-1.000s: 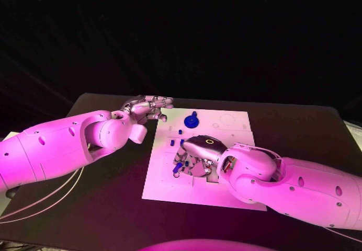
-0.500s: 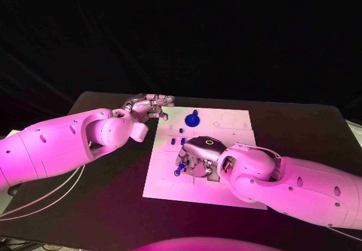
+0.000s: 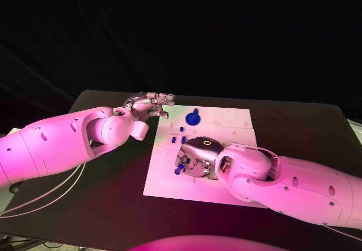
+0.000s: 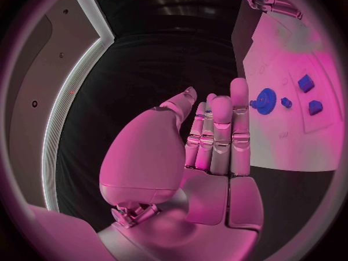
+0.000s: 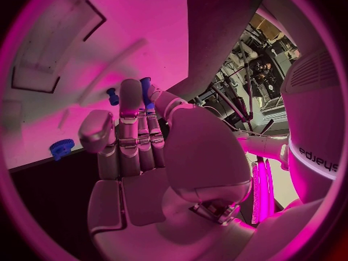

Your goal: Assemble the parts on the task board

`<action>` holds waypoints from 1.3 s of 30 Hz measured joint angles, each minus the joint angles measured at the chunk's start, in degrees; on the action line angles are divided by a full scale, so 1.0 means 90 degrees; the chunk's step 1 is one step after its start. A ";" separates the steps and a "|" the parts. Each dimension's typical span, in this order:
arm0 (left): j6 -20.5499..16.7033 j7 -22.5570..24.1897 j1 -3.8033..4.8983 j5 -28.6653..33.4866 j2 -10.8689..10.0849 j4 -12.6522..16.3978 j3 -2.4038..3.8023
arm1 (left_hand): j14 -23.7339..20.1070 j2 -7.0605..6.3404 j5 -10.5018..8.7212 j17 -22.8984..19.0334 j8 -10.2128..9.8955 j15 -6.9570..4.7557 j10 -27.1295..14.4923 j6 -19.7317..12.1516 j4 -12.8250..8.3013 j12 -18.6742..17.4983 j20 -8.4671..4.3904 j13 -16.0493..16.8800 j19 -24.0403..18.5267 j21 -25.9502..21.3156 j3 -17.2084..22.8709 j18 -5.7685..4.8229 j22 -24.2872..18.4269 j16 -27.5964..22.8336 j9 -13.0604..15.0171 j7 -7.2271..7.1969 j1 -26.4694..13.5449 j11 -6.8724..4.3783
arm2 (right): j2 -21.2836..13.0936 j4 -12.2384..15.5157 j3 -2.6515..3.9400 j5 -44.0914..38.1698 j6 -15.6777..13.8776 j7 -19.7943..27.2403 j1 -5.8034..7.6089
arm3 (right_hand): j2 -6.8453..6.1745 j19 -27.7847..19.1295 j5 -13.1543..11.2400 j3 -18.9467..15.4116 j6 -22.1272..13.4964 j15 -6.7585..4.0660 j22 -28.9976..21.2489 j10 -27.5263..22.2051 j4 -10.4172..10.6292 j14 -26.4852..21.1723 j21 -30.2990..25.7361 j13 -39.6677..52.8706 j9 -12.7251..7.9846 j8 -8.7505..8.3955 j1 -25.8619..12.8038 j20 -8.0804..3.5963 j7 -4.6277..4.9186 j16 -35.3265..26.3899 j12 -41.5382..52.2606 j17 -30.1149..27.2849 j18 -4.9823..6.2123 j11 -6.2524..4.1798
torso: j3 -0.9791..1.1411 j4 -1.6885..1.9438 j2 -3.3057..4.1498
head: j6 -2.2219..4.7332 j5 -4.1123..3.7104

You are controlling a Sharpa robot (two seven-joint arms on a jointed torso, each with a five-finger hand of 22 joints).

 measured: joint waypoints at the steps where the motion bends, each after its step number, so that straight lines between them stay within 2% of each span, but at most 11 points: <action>1: 0.0001 -0.0001 0.0000 0.0000 0.0000 -0.0001 0.0000 | 0.0000 0.0000 0.0000 0.0000 0.0000 0.0000 0.0000 0.0000 0.0000 0.0000 0.0000 0.0000 0.0000 0.0000 0.0000 0.0000 0.0000 0.0000 0.0000 0.0000 0.0000 0.0000 | 0.0017 -0.0010 0.0000 -0.0024 0.0001 -0.0009 -0.0006 | 0.0000 0.0000 -0.0007 0.0000 -0.0003 0.0000 0.0004 0.0000 0.0000 0.0000 0.0000 0.0000 0.0000 0.0000 0.0000 0.0000 0.0001 0.0000 0.0000 0.0000 0.0000 0.0000 | -0.0003 0.0000 0.0000 | -0.0005 0.0001; 10: 0.0009 -0.0011 0.0000 0.0000 0.0010 -0.0014 0.0000 | 0.0000 0.0000 0.0000 -0.0008 0.0000 0.0000 0.0000 0.0000 0.0000 0.0000 0.0000 0.0000 0.0000 0.0000 0.0000 0.0000 0.0000 0.0000 0.0000 0.0000 0.0000 0.0000 | 0.0104 -0.0023 0.0008 -0.0234 0.0014 -0.0070 -0.0051 | -0.0001 0.0000 -0.0010 -0.0001 -0.0011 0.0000 -0.0019 -0.0010 0.0000 0.0000 0.0000 0.0000 0.0003 -0.0001 0.0000 0.0000 0.0012 0.0025 -0.0060 0.0009 0.0000 0.0012 | -0.0007 0.0002 -0.0002 | -0.0030 0.0008; 12: 0.0010 -0.0014 0.0000 0.0000 0.0011 -0.0017 0.0000 | 0.0000 0.0000 0.0000 -0.0008 0.0000 0.0000 0.0000 0.0000 0.0000 0.0000 0.0000 -0.0001 0.0000 0.0000 0.0000 0.0000 0.0000 0.0000 0.0000 0.0000 0.0000 0.0000 | 0.0116 -0.0016 0.0005 -0.0276 0.0027 -0.0080 -0.0056 | -0.0025 -0.0002 0.0004 -0.0001 -0.0081 0.0000 -0.0070 -0.0083 -0.0001 0.0000 0.0000 0.0000 0.0002 -0.0025 -0.0024 0.0002 0.0083 0.0025 -0.0128 0.0009 0.0000 0.0083 | -0.0008 0.0002 -0.0003 | -0.0032 0.0012; 14: 0.0010 -0.0018 0.0000 0.0000 0.0012 -0.0018 0.0000 | 0.0000 0.0000 0.0000 -0.0008 0.0000 0.0000 0.0000 0.0000 0.0000 0.0000 0.0000 -0.0001 0.0000 0.0000 0.0000 0.0000 0.0000 0.0000 0.0000 0.0000 0.0000 0.0000 | 0.0126 -0.0013 0.0000 -0.0304 0.0060 -0.0099 -0.0061 | -0.0167 -0.0081 0.0070 -0.0058 -0.0287 0.0063 -0.0222 -0.0298 0.0057 -0.0014 -0.0079 -0.0030 -0.0037 -0.0138 -0.0171 0.0081 0.0181 0.0025 -0.0281 0.0009 0.0000 0.0161 | -0.0008 0.0001 -0.0004 | -0.0036 0.0016; 18: 0.0012 -0.0027 0.0000 0.0000 0.0012 -0.0019 0.0000 | 0.0000 0.0000 0.0000 -0.0015 0.0000 0.0000 0.0000 0.0000 0.0000 0.0000 0.0000 -0.0001 0.0000 0.0000 0.0000 0.0000 0.0001 0.0000 0.0000 0.0000 0.0000 0.0000 | 0.0124 -0.0025 -0.0027 -0.0343 0.0166 -0.0171 -0.0092 | -0.0459 -0.0247 0.0163 -0.0432 -0.0988 0.0128 -0.0562 -0.0795 0.0162 -0.0077 -0.0298 -0.0014 -0.0130 -0.0216 -0.0464 0.0175 0.0231 0.0025 -0.0470 -0.0005 0.0000 0.0236 | -0.0008 0.0000 -0.0004 | -0.0037 0.0027; 21: 0.0014 -0.0036 0.0000 0.0000 0.0012 -0.0020 0.0000 | 0.0000 0.0000 0.0000 -0.0015 0.0000 0.0000 0.0000 0.0000 0.0000 0.0000 0.0000 -0.0001 0.0000 0.0000 0.0000 -0.0001 0.0001 0.0000 0.0000 0.0000 0.0000 0.0000 | 0.0118 -0.0027 -0.0027 -0.0363 0.0189 -0.0220 -0.0093 | -0.0468 -0.0336 0.0169 -0.0781 -0.1289 0.0152 -0.0729 -0.1052 0.0183 -0.0102 -0.0418 -0.0005 -0.0130 -0.0216 -0.0473 0.0195 0.0259 -0.0018 -0.0486 -0.0037 0.0002 0.0273 | -0.0004 -0.0002 -0.0005 | -0.0038 0.0037; 25: 0.0017 -0.0048 0.0000 0.0000 0.0010 -0.0022 0.0000 | 0.0000 0.0000 0.0000 -0.0015 0.0000 0.0000 0.0000 0.0000 0.0000 0.0000 0.0000 -0.0001 0.0000 0.0000 0.0000 -0.0001 0.0001 0.0000 0.0000 0.0000 0.0000 0.0000 | 0.0112 -0.0025 -0.0025 -0.0381 0.0168 -0.0261 -0.0092 | -0.0469 -0.0398 0.0168 -0.1028 -0.1373 0.0174 -0.0879 -0.1177 0.0196 -0.0125 -0.0525 0.0000 -0.0123 -0.0216 -0.0473 0.0202 0.0261 -0.0024 -0.0486 -0.0049 0.0001 0.0311 | -0.0004 -0.0005 -0.0007 | -0.0037 0.0040; 28: 0.0022 -0.0057 0.0000 0.0000 0.0010 -0.0023 0.0000 | 0.0000 0.0000 0.0000 -0.0015 0.0000 0.0000 0.0000 0.0000 0.0000 0.0000 0.0000 -0.0001 0.0000 0.0000 0.0000 -0.0001 0.0001 0.0000 0.0000 0.0000 0.0000 0.0000 | 0.0101 -0.0011 -0.0024 -0.0388 0.0112 -0.0273 -0.0094 | -0.0438 -0.0424 0.0168 -0.1149 -0.1417 0.0174 -0.0939 -0.1206 0.0213 -0.0125 -0.0555 0.0002 -0.0123 -0.0216 -0.0443 0.0216 0.0260 -0.0024 -0.0449 -0.0057 0.0001 0.0295 | -0.0004 -0.0005 -0.0007 | -0.0034 0.0040; 35: 0.0039 -0.0081 0.0000 0.0000 0.0008 -0.0032 -0.0001 | 0.0000 0.0000 0.0000 -0.0021 0.0000 0.0000 0.0000 0.0000 0.0000 0.0000 0.0000 -0.0001 0.0000 0.0000 0.0000 -0.0001 -0.0005 0.0000 0.0000 0.0000 0.0000 0.0000 | -0.0008 0.0112 -0.0024 -0.0389 -0.0273 -0.0254 -0.0130 | -0.0375 -0.0423 0.0204 -0.1412 -0.1417 0.0188 -0.1003 -0.1320 0.0247 -0.0140 -0.0593 0.0002 -0.0117 -0.0216 -0.0380 0.0216 0.0260 -0.0024 -0.0351 -0.0075 0.0001 0.0318 | 0.0004 -0.0005 -0.0004 | -0.0034 0.0045; 39: 0.0051 -0.0094 -0.0001 0.0000 0.0005 -0.0045 -0.0002 | 0.0000 0.0000 0.0000 -0.0021 0.0000 0.0000 0.0000 0.0000 0.0000 0.0000 0.0000 -0.0001 0.0000 0.0000 0.0000 -0.0002 -0.0005 0.0000 0.0000 0.0000 0.0000 0.0000 | -0.0155 0.0254 -0.0019 -0.0360 -0.0541 -0.0198 -0.0144 | -0.0393 -0.0489 0.0281 -0.1636 -0.1420 0.0196 -0.1118 -0.1401 0.0301 -0.0148 -0.0691 0.0002 -0.0111 -0.0216 -0.0358 0.0227 0.0257 -0.0052 -0.0301 -0.0093 0.0001 0.0326 | 0.0003 -0.0009 -0.0004 | -0.0022 0.0037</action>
